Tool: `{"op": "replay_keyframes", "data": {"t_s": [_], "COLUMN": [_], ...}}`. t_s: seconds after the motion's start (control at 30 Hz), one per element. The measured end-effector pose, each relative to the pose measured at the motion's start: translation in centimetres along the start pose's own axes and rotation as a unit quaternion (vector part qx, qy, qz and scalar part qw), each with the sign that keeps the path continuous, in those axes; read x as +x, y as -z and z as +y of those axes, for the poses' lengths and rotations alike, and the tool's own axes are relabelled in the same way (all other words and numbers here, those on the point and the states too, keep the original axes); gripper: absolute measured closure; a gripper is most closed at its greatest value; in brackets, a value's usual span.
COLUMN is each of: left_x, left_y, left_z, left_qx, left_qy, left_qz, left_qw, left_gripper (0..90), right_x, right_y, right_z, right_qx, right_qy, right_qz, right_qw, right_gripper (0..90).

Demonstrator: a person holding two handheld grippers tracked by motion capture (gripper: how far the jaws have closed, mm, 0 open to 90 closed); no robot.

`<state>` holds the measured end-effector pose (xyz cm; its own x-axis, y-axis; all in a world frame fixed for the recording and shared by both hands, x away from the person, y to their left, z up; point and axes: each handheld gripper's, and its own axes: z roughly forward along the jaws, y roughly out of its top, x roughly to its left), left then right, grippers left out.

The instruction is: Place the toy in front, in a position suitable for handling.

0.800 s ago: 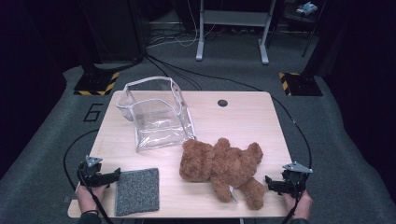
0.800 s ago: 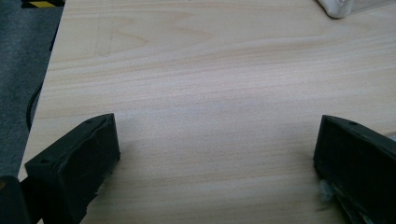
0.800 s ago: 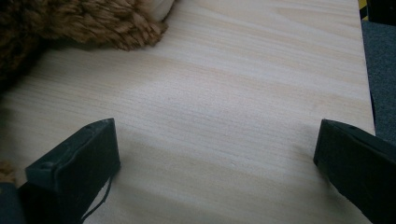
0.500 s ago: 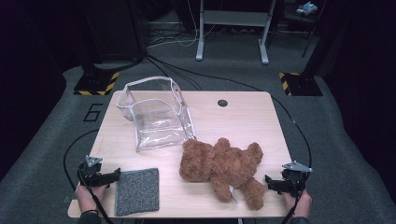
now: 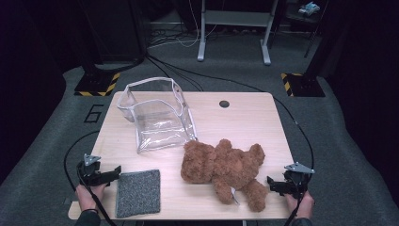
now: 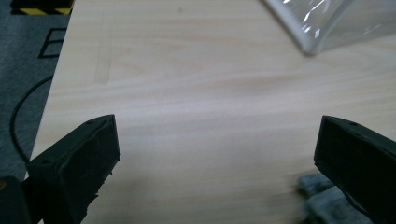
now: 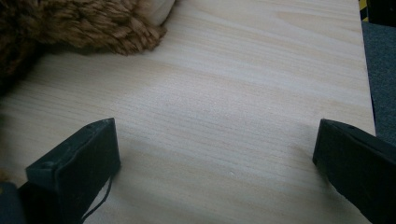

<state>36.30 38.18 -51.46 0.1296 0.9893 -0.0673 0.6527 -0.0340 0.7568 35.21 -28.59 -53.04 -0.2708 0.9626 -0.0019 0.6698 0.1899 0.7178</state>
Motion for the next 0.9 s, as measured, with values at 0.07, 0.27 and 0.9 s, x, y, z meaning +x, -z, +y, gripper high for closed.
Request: {"op": "replay_keyframes", "data": {"t_s": [0.07, 0.27, 0.9], "left_x": [-0.4, -1.5, -5.8], "left_y": [0.1, 0.0, -1.3], "left_z": [0.8, 3.1, 9.1], "left_qx": [0.001, 0.001, 0.006], "left_qy": [-0.007, -0.021, -0.047], "left_qz": [-0.007, -0.031, -0.069], "left_qw": [0.9999, 0.9993, 0.9965], "left_gripper": [0.1, 0.1, 0.0], "right_x": [0.0, 0.0, -0.1], "right_y": [0.0, 0.0, 0.0], "right_z": [0.0, 0.0, 0.0], "right_qx": [-0.001, 0.000, -0.002], "right_qy": [-0.003, -0.005, -0.009], "right_qz": [-0.001, -0.005, -0.009], "right_qw": [1.0000, 1.0000, 0.9999], "right_gripper": [0.0, 0.0, 0.5]}}
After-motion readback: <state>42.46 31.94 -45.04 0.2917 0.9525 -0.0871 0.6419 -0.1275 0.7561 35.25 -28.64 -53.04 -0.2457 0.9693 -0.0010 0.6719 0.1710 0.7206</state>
